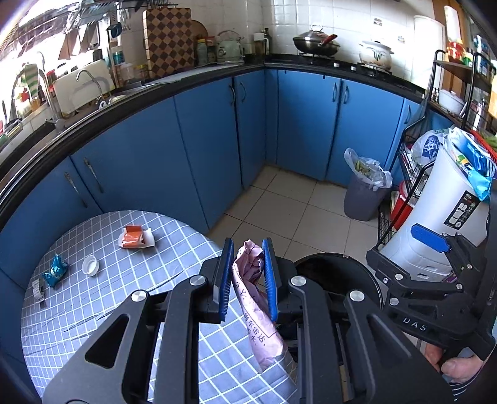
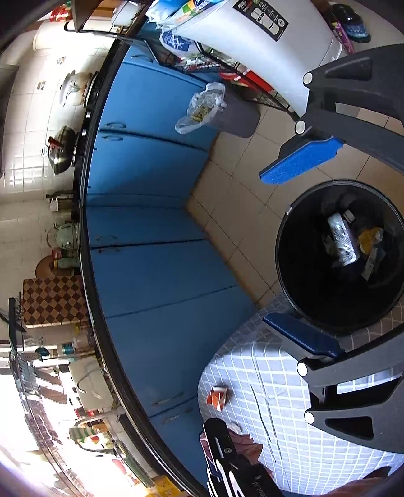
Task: Collect trash
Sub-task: 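Open the right tool over the bin to drop the blister pack, then open the left tool over the bin to drop the pink wrapper, then move both tools back over the table toward the white box and cap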
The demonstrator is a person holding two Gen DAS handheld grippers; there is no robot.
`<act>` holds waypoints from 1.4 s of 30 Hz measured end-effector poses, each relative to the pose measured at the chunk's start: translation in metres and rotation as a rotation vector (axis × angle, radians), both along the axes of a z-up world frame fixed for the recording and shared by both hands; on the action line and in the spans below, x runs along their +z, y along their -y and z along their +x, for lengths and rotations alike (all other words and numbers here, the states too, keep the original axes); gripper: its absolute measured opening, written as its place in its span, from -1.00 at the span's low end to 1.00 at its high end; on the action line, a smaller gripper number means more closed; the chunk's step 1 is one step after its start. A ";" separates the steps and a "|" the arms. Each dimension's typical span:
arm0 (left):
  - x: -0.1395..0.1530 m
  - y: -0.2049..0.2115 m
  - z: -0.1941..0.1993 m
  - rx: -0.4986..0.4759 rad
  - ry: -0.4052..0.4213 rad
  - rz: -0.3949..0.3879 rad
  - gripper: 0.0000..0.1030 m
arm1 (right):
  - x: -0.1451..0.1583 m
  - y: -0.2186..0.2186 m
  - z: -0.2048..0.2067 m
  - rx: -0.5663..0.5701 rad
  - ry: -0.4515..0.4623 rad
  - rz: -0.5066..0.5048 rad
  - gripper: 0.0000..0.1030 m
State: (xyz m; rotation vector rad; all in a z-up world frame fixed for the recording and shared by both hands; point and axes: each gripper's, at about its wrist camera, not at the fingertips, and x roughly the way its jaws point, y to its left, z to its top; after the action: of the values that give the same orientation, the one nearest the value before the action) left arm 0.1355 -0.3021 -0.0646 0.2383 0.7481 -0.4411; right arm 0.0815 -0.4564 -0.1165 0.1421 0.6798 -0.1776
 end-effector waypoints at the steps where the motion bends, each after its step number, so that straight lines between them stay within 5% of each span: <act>1: -0.001 0.002 0.000 -0.003 -0.001 0.002 -0.61 | -0.001 0.002 -0.001 -0.015 0.000 -0.010 0.61; 25: -0.008 0.082 0.003 -0.140 -0.003 0.024 -0.53 | -0.024 0.058 -0.016 -0.124 -0.034 0.029 0.61; 28: -0.012 0.082 0.011 -0.136 -0.039 0.010 -0.06 | -0.027 0.059 -0.014 -0.126 -0.039 0.034 0.61; 29: -0.013 0.081 0.012 -0.132 -0.044 0.006 0.69 | -0.028 0.059 -0.014 -0.126 -0.041 0.037 0.61; 30: -0.012 0.076 0.012 -0.112 -0.024 -0.012 0.92 | -0.029 0.059 -0.013 -0.125 -0.043 0.040 0.61; 42: -0.013 0.027 0.024 -0.007 -0.016 -0.022 0.92 | -0.027 0.033 0.002 -0.067 -0.044 0.078 0.61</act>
State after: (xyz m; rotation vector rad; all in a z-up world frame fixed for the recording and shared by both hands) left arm 0.1592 -0.3293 -0.0774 0.2166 0.7583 -0.4585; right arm 0.0836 -0.4891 -0.1432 0.2362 0.7267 -0.2188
